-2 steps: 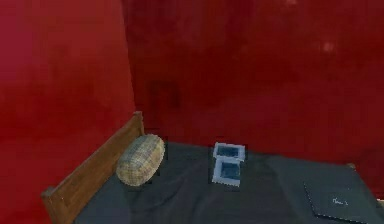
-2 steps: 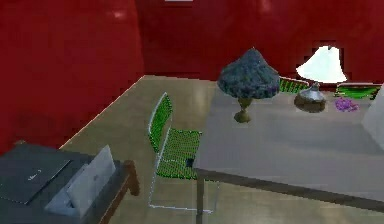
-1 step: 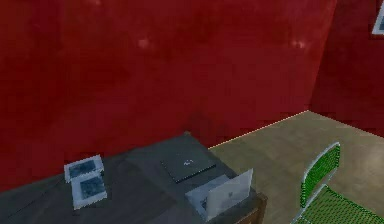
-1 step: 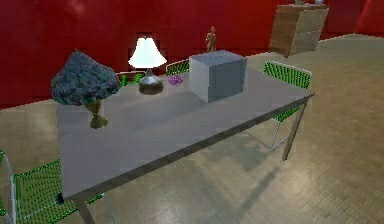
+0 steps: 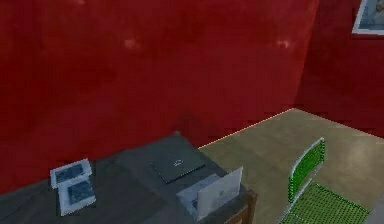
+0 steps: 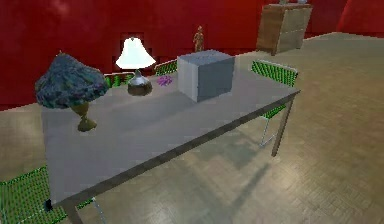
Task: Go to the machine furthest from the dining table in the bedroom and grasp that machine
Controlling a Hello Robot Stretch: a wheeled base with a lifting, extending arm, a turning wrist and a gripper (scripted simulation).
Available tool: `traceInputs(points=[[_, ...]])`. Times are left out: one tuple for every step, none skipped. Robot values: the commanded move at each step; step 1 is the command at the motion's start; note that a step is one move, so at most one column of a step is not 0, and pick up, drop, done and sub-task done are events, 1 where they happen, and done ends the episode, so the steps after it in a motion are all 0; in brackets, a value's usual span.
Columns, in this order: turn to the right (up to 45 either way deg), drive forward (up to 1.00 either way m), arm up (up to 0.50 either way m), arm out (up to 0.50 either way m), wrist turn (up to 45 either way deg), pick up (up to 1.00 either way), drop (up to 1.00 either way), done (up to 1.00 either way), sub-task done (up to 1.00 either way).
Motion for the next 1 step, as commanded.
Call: traceInputs(points=[[0.0, 0.5, 0.0, 0.0, 0.0, 0.0, 0.0, 0.0, 0.0]])
